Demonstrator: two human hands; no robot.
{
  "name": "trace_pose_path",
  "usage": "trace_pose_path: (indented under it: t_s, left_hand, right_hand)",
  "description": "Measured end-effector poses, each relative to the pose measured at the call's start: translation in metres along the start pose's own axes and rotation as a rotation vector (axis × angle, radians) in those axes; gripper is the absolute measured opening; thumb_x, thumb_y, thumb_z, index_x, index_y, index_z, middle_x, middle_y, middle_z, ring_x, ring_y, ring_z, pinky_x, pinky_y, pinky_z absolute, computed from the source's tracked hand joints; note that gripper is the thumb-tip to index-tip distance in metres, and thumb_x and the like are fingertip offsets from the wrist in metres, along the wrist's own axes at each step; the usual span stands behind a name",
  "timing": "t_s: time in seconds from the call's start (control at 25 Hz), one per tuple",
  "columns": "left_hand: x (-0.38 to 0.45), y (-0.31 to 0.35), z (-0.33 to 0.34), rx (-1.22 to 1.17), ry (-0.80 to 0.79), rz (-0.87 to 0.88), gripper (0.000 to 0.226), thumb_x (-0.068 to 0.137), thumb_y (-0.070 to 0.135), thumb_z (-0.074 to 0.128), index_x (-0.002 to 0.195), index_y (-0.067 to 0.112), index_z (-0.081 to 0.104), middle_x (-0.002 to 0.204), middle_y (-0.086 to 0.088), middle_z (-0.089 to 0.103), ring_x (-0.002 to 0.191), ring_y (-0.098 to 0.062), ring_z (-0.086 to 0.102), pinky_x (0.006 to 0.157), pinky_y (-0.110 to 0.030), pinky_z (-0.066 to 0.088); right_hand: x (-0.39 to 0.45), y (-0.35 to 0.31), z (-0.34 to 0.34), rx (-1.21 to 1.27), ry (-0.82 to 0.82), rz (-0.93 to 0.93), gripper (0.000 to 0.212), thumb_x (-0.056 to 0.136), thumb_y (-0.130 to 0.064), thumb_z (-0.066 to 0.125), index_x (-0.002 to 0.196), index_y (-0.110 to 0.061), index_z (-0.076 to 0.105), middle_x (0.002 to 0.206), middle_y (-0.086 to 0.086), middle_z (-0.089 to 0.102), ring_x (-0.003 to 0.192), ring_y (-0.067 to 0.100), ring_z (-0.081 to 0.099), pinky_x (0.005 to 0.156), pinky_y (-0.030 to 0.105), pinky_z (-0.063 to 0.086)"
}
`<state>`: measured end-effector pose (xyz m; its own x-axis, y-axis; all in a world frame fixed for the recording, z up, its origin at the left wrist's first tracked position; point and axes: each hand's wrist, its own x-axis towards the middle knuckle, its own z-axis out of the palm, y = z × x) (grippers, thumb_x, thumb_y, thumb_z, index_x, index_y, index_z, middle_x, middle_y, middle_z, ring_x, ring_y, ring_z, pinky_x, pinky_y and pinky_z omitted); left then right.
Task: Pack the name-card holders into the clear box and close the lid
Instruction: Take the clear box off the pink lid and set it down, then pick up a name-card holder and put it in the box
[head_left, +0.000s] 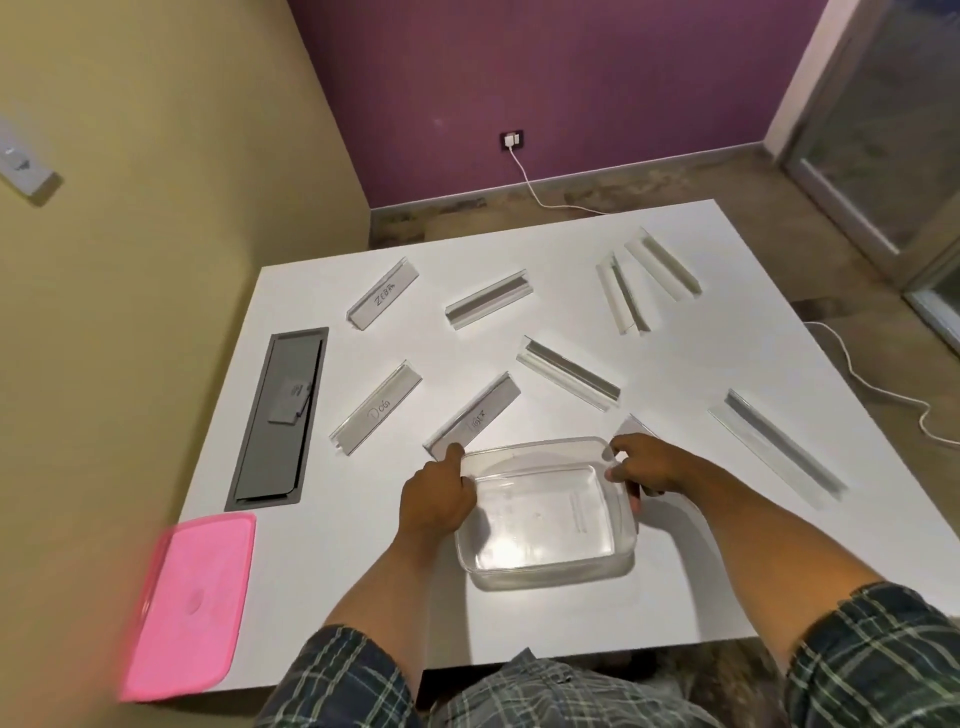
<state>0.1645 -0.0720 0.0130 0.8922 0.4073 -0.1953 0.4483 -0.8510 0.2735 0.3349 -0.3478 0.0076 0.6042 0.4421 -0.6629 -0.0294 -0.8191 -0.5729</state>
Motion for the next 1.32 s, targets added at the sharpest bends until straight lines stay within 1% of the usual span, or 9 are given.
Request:
trace_pose_path:
  t_s: [0.4,0.48,0.6,0.68,0.76,0.92,1.12,1.24,1.32]
  left_hand:
    - [0.002,-0.007,0.008,0.054,-0.032,0.064,0.042,0.086,0.032,0.039,0.125,0.018,0.049,0.084,-0.01,0.067,0.078,-0.038,0.065,0.062,-0.033,0.041]
    - [0.004,-0.011,0.008,0.041,-0.025,0.054,0.033,0.094,0.032,0.041,0.123,0.018,0.051,0.087,-0.011,0.068,0.081,-0.037,0.065,0.065,-0.034,0.043]
    - [0.012,-0.018,0.005,-0.027,0.03,-0.003,0.033,0.103,0.043,0.032,0.114,0.019,0.052,0.086,-0.008,0.071,0.085,-0.035,0.067,0.071,-0.037,0.05]
    - [0.019,-0.022,0.002,-0.17,0.074,-0.094,0.034,0.104,0.044,0.033,0.106,0.018,0.055,0.085,-0.005,0.071,0.086,-0.032,0.067,0.074,-0.039,0.053]
    - [0.028,-0.028,0.001,-0.299,0.072,-0.212,0.026,0.101,0.038,0.042,0.107,0.017,0.056,0.087,-0.005,0.07,0.089,-0.03,0.067,0.078,-0.041,0.055]
    - [0.044,-0.035,0.005,-0.471,-0.046,-0.407,0.043,0.093,0.025,0.054,0.134,0.013,0.046,0.121,-0.011,0.062,0.113,-0.033,0.061,0.091,-0.038,0.05]
    - [0.061,-0.04,0.015,-0.604,-0.121,-0.505,0.07,0.094,0.023,0.06,0.154,0.008,0.027,0.139,-0.018,0.056,0.13,-0.036,0.053,0.104,-0.037,0.042]
    - [0.067,-0.04,0.02,-0.709,-0.089,-0.579,0.07,0.096,0.02,0.06,0.156,0.009,0.027,0.139,-0.013,0.059,0.129,-0.029,0.055,0.093,-0.021,0.036]
    - [0.069,-0.039,0.022,-0.793,-0.015,-0.615,0.061,0.095,0.013,0.058,0.152,0.01,0.036,0.13,-0.007,0.062,0.113,-0.023,0.058,0.078,-0.008,0.031]
  right_hand:
    - [0.005,0.001,0.002,-0.096,-0.031,0.0,0.028,0.092,-0.024,0.064,0.117,-0.012,0.057,0.074,0.017,0.07,0.051,0.022,0.05,0.044,0.025,0.036]
    - [0.005,-0.005,-0.002,-0.206,-0.037,0.009,0.031,0.091,-0.05,0.061,0.112,-0.026,0.057,0.067,0.005,0.075,0.053,0.019,0.059,0.051,0.026,0.043]
    - [0.011,-0.023,-0.01,-0.416,0.199,-0.031,0.052,0.087,-0.081,0.039,0.119,-0.043,0.053,0.077,-0.007,0.074,0.091,0.019,0.07,0.082,0.035,0.05]
    - [0.022,-0.042,-0.012,-0.35,0.35,-0.077,0.056,0.093,-0.075,0.037,0.131,-0.036,0.051,0.097,-0.005,0.073,0.104,0.024,0.067,0.091,0.038,0.048]
    - [0.038,-0.064,-0.01,-0.237,0.394,-0.103,0.047,0.096,-0.059,0.049,0.135,-0.032,0.052,0.098,-0.008,0.072,0.105,0.022,0.066,0.091,0.037,0.047]
    - [0.07,-0.104,0.003,-0.149,0.271,-0.127,0.054,0.094,-0.038,0.063,0.144,-0.023,0.05,0.124,-0.001,0.068,0.122,0.021,0.06,0.102,0.037,0.046]
    - [0.106,-0.135,0.021,-0.16,0.128,-0.157,0.071,0.096,-0.03,0.065,0.155,-0.01,0.032,0.156,0.012,0.042,0.14,0.027,0.045,0.113,0.039,0.037]
    - [0.124,-0.145,0.022,-0.183,0.12,-0.162,0.071,0.097,-0.027,0.063,0.155,-0.006,0.029,0.156,0.015,0.04,0.14,0.031,0.043,0.113,0.04,0.037]
    - [0.134,-0.15,0.02,-0.174,0.131,-0.149,0.07,0.097,-0.025,0.062,0.155,-0.006,0.029,0.155,0.016,0.043,0.137,0.032,0.046,0.11,0.039,0.038]
